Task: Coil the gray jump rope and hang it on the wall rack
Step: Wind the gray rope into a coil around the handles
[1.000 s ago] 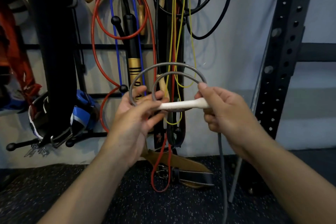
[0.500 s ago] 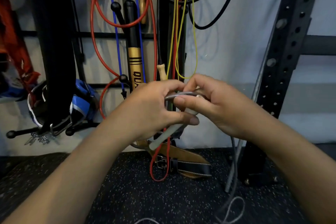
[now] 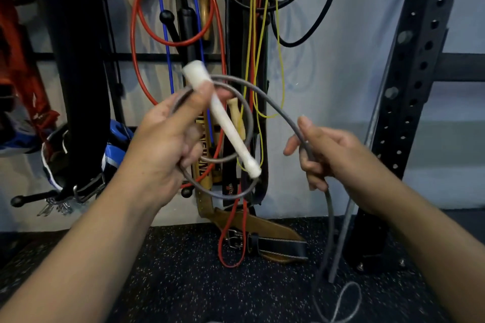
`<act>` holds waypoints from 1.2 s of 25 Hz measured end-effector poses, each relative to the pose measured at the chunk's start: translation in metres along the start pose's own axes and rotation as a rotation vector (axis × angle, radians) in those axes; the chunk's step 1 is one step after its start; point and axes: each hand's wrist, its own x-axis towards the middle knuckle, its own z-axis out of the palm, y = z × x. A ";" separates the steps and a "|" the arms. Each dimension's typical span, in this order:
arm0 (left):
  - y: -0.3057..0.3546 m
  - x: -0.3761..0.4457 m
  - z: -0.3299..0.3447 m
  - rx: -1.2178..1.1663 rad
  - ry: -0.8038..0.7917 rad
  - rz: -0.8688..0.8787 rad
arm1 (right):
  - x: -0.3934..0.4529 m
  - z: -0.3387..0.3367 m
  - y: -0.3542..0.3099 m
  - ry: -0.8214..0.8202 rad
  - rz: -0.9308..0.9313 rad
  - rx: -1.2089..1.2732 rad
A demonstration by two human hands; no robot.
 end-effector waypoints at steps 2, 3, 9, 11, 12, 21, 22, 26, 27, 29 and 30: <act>-0.001 0.004 0.002 -0.254 0.147 -0.011 | -0.001 0.010 0.007 -0.068 0.031 0.096; -0.004 0.003 0.007 -0.336 0.201 -0.019 | -0.002 0.018 0.010 -0.095 0.029 0.142; -0.029 -0.010 0.040 -0.447 0.332 -0.100 | -0.007 0.063 0.007 0.040 -0.062 0.288; -0.032 -0.011 0.040 -0.447 0.319 -0.116 | -0.007 0.061 0.002 0.091 -0.066 0.292; -0.032 -0.011 0.038 -0.435 0.308 -0.126 | -0.007 0.058 0.000 0.101 -0.071 0.277; 0.000 -0.001 -0.012 0.273 -0.007 -0.111 | -0.005 0.002 -0.017 -0.166 -0.031 -0.039; 0.007 -0.001 -0.013 0.490 -0.092 -0.038 | -0.006 0.000 -0.017 -0.216 -0.031 -0.108; 0.015 -0.006 0.007 0.824 -0.495 -0.056 | -0.009 0.008 -0.024 -0.370 -0.090 -0.299; 0.011 -0.007 0.013 0.853 -0.548 -0.077 | -0.009 0.009 -0.026 -0.403 -0.110 -0.339; 0.004 -0.012 0.024 0.856 -0.623 -0.118 | -0.009 0.008 -0.030 -0.432 -0.127 -0.427; 0.002 -0.014 0.027 0.824 -0.649 -0.157 | -0.010 0.006 -0.031 -0.424 -0.123 -0.456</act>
